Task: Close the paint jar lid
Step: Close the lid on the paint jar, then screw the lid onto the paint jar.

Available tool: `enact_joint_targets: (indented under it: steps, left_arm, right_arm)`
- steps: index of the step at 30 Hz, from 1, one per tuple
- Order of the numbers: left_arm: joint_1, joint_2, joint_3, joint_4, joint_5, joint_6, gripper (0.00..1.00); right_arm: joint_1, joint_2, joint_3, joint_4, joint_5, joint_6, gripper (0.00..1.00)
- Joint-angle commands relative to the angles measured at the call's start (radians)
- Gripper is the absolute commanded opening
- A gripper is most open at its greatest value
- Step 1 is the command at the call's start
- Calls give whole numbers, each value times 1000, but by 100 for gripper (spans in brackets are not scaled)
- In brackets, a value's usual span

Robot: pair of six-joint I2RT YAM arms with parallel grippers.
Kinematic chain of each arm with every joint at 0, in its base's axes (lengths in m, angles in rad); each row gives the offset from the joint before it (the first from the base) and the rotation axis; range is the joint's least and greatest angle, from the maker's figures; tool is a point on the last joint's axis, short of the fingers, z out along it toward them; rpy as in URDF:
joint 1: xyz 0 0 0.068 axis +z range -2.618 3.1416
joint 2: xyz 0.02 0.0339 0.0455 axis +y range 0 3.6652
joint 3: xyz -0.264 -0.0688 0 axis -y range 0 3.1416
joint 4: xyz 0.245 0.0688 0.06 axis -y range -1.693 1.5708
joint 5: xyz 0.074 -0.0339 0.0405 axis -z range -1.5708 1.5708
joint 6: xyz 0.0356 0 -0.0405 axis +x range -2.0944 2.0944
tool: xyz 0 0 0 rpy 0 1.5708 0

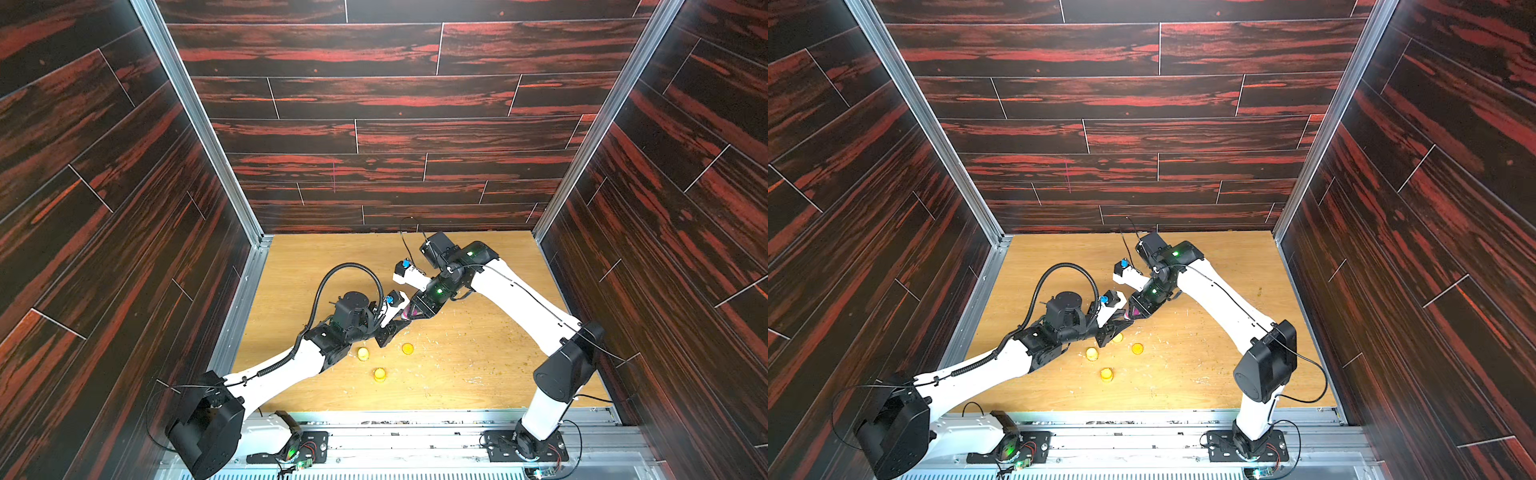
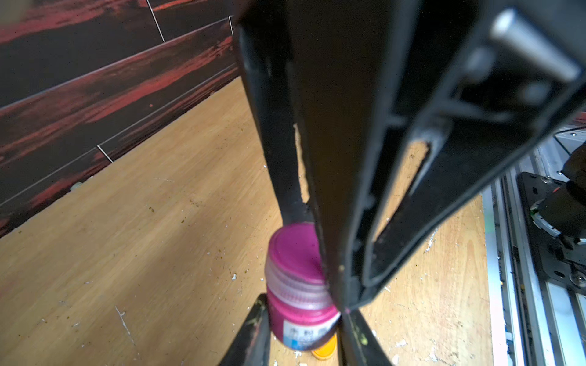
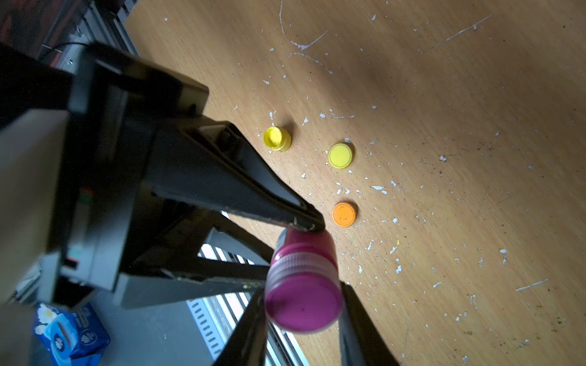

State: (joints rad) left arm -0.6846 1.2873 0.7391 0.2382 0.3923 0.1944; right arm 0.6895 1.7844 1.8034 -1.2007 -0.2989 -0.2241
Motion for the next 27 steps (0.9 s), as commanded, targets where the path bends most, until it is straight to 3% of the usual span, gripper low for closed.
enact_joint_targets:
  steps: [1, 27]
  left_arm:
    - [-24, -56, 94, 175, 124, 8, 18]
    - [-24, -60, 121, 160, 164, -14, 17]
  right_arm:
    - [45, 39, -44, 75, -57, -51, 30]
    - [70, 58, -51, 92, 38, -130, 30]
